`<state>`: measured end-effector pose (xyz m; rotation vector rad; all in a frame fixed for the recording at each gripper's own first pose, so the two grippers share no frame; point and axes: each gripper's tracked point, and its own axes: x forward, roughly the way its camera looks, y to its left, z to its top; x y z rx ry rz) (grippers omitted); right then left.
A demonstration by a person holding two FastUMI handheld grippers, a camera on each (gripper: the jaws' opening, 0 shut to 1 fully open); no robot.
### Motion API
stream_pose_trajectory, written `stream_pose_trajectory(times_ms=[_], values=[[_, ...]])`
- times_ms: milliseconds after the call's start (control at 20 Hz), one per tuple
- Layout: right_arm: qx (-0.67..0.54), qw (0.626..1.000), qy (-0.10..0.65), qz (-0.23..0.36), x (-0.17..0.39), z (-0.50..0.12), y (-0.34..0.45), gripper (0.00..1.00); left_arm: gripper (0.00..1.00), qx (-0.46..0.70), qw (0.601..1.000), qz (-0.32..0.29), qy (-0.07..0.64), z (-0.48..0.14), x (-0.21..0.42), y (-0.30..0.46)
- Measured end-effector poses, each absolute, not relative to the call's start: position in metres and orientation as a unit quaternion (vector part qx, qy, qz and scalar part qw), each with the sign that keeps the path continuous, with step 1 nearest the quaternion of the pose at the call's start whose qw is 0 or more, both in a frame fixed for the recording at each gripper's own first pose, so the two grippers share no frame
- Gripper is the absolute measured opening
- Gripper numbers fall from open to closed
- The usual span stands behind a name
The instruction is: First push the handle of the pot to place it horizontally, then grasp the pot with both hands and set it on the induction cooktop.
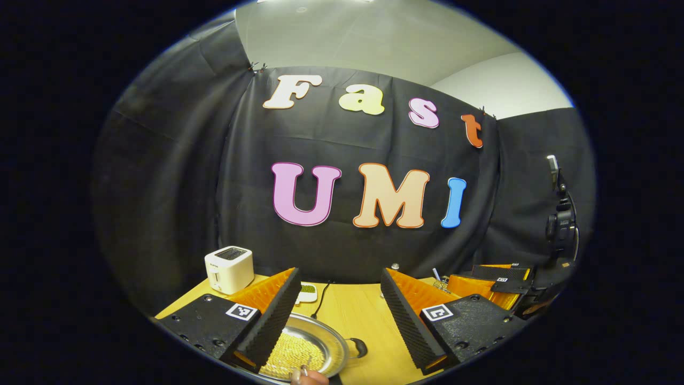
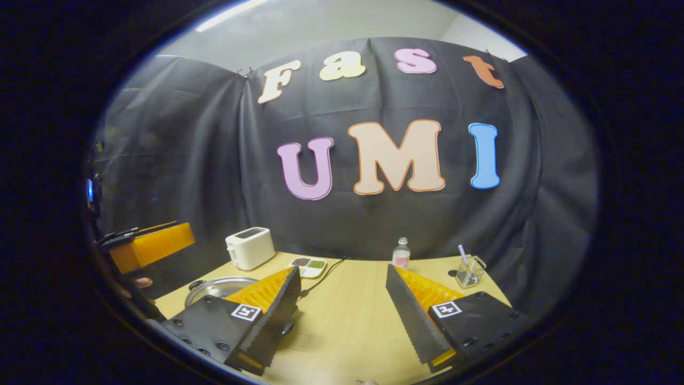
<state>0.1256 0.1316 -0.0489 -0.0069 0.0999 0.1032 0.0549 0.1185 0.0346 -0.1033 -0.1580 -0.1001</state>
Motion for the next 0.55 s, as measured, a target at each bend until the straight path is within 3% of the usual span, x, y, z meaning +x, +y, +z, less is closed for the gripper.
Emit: stream_pose_trajectory(times_ms=[150, 250, 550], values=[[0.005, 0.996, 0.050, 0.067, 0.113, -0.047, 0.111, 0.94, 0.92, -0.037, 0.996, -0.033, -0.073, 0.026, 0.045, 0.085], [0.012, 0.996, 0.051, 0.070, 0.108, -0.047, 0.096, 0.94, 0.96, -0.026, 0.997, -0.024, -0.074, 0.026, 0.042, 0.070], [0.009, 0.996, 0.058, 0.061, 0.096, -0.051, 0.074, 0.94, 0.93, -0.023, 0.997, -0.027, -0.062, 0.024, 0.042, 0.052]])
